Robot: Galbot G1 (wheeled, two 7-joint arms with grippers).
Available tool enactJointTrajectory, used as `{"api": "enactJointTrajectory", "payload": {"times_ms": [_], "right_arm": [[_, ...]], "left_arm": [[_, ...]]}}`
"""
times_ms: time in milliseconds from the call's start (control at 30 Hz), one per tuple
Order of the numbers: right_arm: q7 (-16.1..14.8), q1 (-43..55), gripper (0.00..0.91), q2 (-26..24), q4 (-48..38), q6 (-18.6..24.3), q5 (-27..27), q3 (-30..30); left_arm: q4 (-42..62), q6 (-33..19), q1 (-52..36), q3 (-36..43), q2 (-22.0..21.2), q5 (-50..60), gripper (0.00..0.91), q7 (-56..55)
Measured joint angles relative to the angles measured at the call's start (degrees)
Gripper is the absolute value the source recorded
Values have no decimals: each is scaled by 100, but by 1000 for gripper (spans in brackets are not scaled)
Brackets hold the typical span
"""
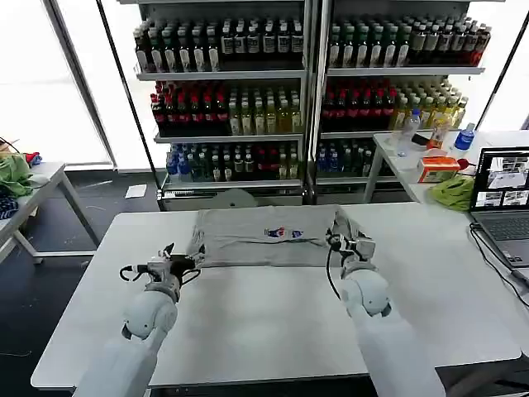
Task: Fold and organize the clothes.
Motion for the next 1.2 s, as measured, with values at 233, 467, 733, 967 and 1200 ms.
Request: {"api": "enactJointTrajectory", "payload": {"times_ms": [233,467,733,967,1200], "right_arm": [[-2,-416,907,-197,276,-52,-37,101],[-7,-564,907,-220,321,-61,-43,131],[18,-520,907,-170,203,-116,-105,112],[-1,-403,907,-139,42,-128,-149,76],[-49,-299,907,-77,-138,-123,-153,62]], "left_arm": [[-17,2,106,17,-103,98,907,54],[49,-1,161,7,-119,148,907,100],[122,12,147,-15,-85,150,907,103],[233,16,76,-22,-86,87,907,104],[375,16,14,-22,-97,65,907,95]]}}
